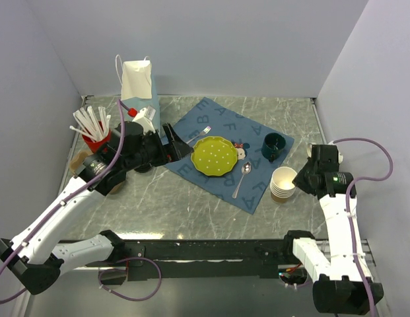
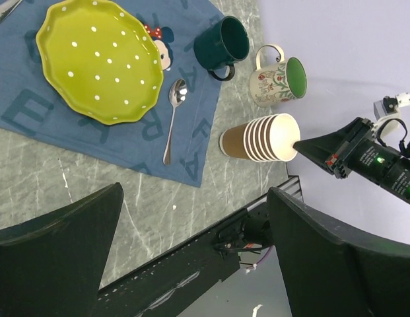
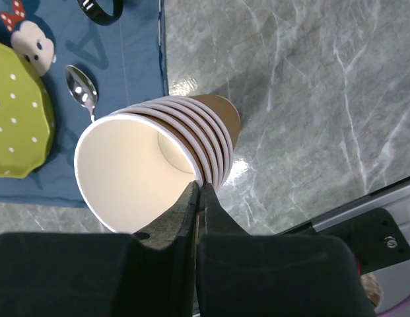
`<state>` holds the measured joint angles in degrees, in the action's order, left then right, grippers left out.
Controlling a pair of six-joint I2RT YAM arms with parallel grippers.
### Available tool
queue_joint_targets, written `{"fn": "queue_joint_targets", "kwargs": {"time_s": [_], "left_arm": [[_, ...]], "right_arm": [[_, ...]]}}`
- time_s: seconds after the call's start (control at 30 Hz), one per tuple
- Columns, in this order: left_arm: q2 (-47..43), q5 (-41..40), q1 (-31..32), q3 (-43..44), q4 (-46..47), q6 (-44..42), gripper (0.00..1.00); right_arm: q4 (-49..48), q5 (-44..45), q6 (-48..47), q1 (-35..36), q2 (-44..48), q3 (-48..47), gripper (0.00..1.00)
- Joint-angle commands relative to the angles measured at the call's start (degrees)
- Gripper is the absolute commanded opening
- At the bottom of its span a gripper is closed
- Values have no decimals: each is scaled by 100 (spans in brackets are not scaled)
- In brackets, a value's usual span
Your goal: Pack the takeout coffee
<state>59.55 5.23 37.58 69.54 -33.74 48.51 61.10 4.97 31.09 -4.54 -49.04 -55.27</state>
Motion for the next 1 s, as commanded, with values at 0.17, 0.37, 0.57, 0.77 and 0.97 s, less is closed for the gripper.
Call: {"fn": "queue_joint_targets", "kwargs": {"time_s": [0.17, 0.37, 0.57, 0.77, 0.97], "left_arm": [[-119, 21, -14, 25, 25, -219, 97], [-180, 21, -14, -2, -28, -263, 97], [-146, 338, -14, 86, 60, -553, 97], [92, 671, -14, 174, 86, -553, 97], [294, 944, -14, 129, 227, -562, 97]], "right_arm": [[-37, 74, 669, -117, 272, -19, 0], [-89, 48, 636, -179, 342, 165, 0], [-19, -347, 687, -355, 403, -134, 0], [-19, -435, 723, -425, 535, 25, 0], [-3, -409, 714, -443, 571, 359, 0]]}}
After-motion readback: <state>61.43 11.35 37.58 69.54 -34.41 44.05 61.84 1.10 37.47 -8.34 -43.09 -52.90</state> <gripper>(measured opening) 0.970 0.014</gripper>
